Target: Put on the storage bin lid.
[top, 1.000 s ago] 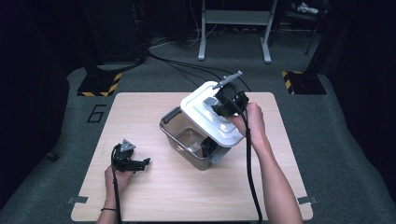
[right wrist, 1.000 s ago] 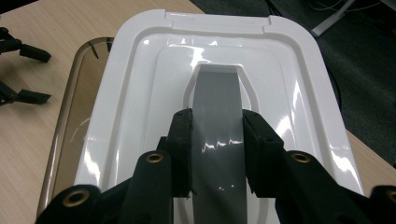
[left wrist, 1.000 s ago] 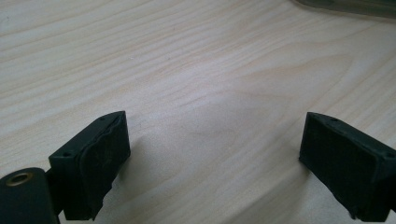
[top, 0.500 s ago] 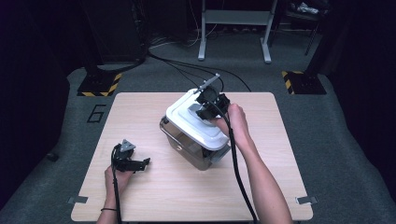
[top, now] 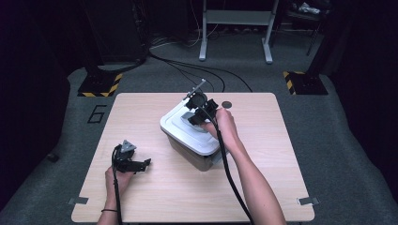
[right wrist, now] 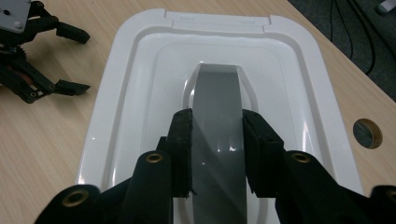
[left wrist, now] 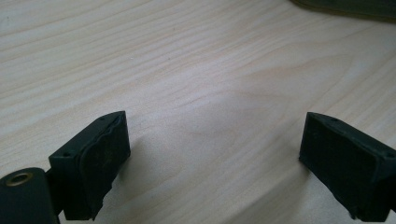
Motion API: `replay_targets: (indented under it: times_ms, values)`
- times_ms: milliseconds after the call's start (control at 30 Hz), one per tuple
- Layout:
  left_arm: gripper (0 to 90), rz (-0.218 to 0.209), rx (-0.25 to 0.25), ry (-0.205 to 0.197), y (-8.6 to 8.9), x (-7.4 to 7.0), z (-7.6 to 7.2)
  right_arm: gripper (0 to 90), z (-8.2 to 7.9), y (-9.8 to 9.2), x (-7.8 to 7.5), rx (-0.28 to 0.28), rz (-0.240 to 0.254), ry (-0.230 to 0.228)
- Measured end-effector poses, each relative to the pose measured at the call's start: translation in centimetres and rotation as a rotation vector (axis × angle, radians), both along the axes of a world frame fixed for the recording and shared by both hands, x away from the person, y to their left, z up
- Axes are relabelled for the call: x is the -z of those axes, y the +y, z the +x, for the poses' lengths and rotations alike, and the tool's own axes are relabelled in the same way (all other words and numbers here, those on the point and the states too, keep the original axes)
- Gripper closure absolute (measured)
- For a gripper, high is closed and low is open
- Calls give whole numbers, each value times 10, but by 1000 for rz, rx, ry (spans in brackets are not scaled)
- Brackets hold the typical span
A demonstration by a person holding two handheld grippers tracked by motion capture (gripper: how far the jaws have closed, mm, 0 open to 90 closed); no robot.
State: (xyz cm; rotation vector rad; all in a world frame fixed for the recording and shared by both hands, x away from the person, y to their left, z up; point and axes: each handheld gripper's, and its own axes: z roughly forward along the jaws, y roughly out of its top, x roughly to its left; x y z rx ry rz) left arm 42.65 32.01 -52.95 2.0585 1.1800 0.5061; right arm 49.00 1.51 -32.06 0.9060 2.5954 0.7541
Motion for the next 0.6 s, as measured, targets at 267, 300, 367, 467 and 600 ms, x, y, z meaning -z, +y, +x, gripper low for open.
replay_targets:
  times_ms: [267, 300, 367, 467, 600]
  values:
    - [84, -1, -1, 2, 0, 0, 0, 662, 4, 5, 11, 31, -5, 22]
    - [84, -1, -2, 2, 0, 0, 0, 662, 4, 5, 12, 33, -2, 26]
    - [84, -2, 0, 1, 0, 0, 0, 659, 3, 5, 12, 30, -6, 23]
    - [84, -1, -1, 2, 0, 0, 0, 583, 2, 5, 12, 35, -5, 21]
    - [84, -1, 0, 1, 0, 0, 0, 453, -1, 0, 7, 48, -1, 0]
